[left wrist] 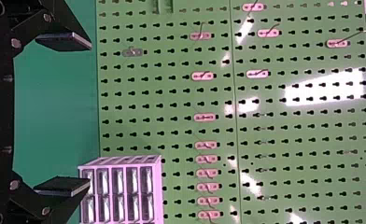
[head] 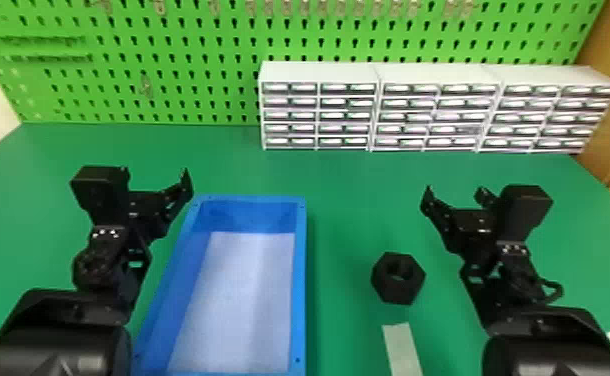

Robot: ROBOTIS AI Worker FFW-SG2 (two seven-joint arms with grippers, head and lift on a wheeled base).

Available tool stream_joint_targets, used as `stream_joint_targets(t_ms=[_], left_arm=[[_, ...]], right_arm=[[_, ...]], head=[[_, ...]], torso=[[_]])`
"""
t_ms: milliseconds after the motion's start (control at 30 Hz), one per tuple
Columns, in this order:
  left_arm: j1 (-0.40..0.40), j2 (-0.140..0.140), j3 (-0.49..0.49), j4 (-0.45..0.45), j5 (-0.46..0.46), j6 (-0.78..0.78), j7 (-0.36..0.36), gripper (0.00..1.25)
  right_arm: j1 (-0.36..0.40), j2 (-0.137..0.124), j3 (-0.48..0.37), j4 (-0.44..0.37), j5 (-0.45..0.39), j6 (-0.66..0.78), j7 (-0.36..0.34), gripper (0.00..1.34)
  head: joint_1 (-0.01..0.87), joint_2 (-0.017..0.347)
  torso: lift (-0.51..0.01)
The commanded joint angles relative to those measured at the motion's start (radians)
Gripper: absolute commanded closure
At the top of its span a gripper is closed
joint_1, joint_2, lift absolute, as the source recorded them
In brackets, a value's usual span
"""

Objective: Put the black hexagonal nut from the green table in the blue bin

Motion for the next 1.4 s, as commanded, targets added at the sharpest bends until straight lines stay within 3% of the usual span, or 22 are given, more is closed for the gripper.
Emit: stream_joint_targets(t_ms=[0, 967, 1367], left_arm=[[-0.002, -0.001, -0.004, 0.0, 0.0, 0.001, 0.0, 0.24], [0.001, 0.0, 0.0, -0.002, 0.002, 0.001, 0.0, 0.24], [0.002, 0.0, 0.002, -0.002, 0.002, 0.002, 0.0, 0.24]], right_arm=[[0.0, 0.001, -0.001, -0.001, 0.0, 0.0, 0.0, 0.32], [-0.006, -0.004, 0.01, -0.001, 0.002, 0.015, 0.0, 0.32], [-0.055, -0.032, 0.013, -0.044, 0.013, 0.184, 0.026, 0.32]], head=[[0.686, 0.052], [0.686, 0.052], [0.686, 0.052]], torso=[[-0.097], [-0.097], [-0.097]])
